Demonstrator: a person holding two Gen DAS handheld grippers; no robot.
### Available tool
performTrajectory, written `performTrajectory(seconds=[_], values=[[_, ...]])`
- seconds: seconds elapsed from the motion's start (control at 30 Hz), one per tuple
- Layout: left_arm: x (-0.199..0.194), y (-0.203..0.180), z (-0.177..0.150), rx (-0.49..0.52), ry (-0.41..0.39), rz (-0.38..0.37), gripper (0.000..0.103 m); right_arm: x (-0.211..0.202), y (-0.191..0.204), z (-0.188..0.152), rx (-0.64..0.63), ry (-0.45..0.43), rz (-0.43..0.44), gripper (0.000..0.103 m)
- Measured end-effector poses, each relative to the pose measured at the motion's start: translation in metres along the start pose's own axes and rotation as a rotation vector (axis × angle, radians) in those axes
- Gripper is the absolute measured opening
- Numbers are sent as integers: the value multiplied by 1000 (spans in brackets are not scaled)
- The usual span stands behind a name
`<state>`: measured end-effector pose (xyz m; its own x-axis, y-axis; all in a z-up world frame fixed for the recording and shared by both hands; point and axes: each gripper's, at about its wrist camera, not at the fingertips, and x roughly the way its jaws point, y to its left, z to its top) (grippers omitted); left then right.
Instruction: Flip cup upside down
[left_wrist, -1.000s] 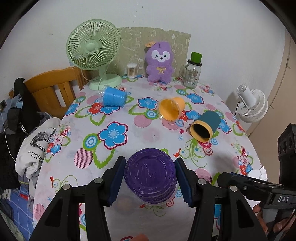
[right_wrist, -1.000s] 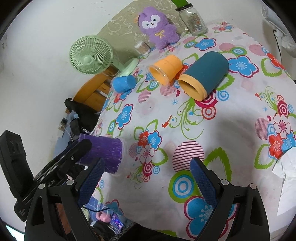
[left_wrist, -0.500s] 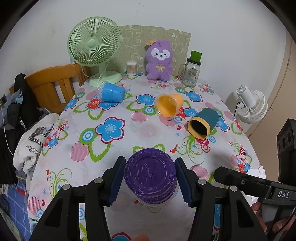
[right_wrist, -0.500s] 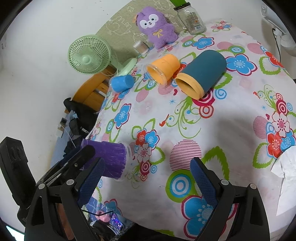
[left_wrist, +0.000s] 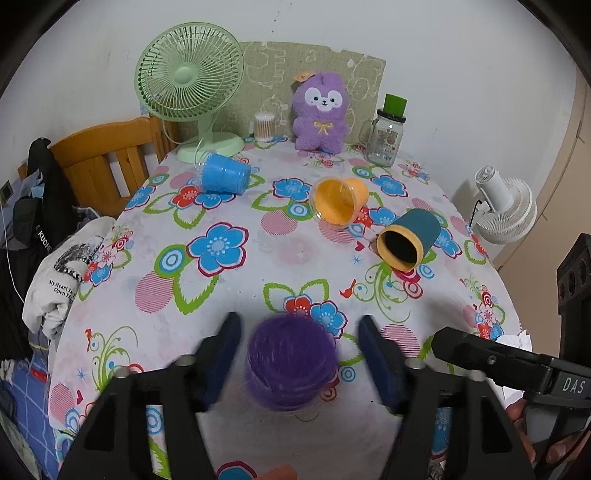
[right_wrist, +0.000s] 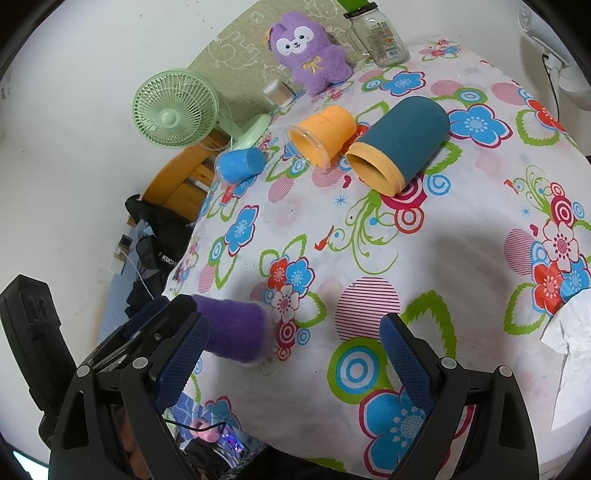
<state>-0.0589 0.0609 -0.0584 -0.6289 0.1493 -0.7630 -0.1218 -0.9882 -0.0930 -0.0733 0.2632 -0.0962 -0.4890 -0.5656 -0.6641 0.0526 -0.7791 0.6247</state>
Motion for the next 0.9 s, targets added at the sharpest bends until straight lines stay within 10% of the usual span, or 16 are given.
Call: performTrajectory(seconds=[0.9], values=[[-11, 10, -1, -26, -33, 2, 83, 2, 9, -3, -20, -8, -10, 95]])
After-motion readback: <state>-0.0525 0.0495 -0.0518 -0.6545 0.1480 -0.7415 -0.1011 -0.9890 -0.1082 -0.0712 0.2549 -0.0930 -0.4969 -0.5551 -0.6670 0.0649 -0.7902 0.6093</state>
